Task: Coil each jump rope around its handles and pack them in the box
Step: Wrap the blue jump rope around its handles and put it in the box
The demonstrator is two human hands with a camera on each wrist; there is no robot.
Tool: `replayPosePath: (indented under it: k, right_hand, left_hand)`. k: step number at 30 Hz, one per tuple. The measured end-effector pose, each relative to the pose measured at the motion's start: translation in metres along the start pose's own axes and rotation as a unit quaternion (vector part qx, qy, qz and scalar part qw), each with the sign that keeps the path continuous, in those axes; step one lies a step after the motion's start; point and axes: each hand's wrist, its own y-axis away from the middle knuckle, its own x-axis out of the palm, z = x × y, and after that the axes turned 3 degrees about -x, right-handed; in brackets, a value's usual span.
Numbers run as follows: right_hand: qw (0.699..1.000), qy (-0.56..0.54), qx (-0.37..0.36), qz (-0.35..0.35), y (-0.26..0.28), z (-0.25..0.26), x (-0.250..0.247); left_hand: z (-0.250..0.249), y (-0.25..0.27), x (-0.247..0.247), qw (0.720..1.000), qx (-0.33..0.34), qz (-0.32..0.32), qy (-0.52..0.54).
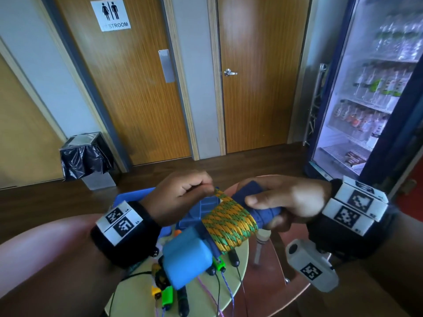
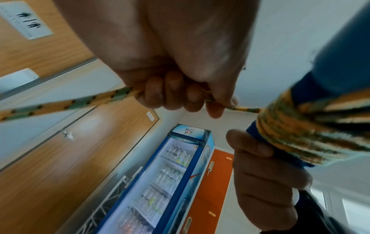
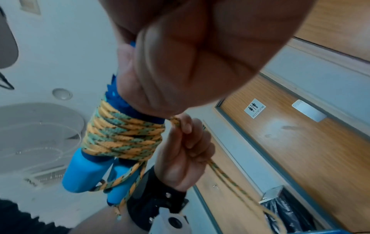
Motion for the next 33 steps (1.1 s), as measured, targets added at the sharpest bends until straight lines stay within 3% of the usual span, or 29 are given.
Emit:
replayPosePath:
  k: [3,4,6,9,13,15,20,27,33]
  right_hand:
    - [0.996,-0.054,-0.054,-0.054,0.000,-0.008,0.003]
    - [0.992,-0.067,-0.069,-0.083,-0.002,-0.010,0.002]
    - [0.981,-0.109,-0.099,-0.130,-0.005,-0.013,0.005]
    - [0.956,-0.169,-0.143,-0.190,-0.017,-0.017,0.008]
    - [0.922,-0.174,-0.177,-0.296,-0.030,-0.018,0.017]
    - [0.906,-0.152,-0.165,-0.360,-0.036,-0.019,0.020]
    - [0.886,-0.104,-0.147,-0.427,-0.053,-0.019,0.029]
    - [0.857,-0.046,-0.172,-0.484,-0.086,-0.017,0.040]
    - [0.801,0.162,-0.155,-0.555,-0.125,-0.030,0.043]
  left_hand:
    - [-0.001,-0.003,0.013,0.996,-0.053,-0.011,0.066]
    - [-0.003,-0.001,0.018,0.985,-0.096,-0.022,0.145]
    - [-0.005,0.005,0.033,0.923,-0.217,-0.075,0.310]
    - [-0.019,0.015,0.067,0.848,-0.364,-0.137,0.359]
    - [-0.038,0.007,0.087,0.789,-0.279,-0.190,0.514]
    - [-0.038,0.007,0.085,0.789,-0.270,-0.206,0.512]
    - [-0.033,0.014,0.066,0.876,-0.325,-0.218,0.280]
    - [-0.028,0.025,0.057,0.884,-0.303,-0.250,0.254]
    - [-0.005,0.052,0.030,0.921,-0.300,-0.177,0.175]
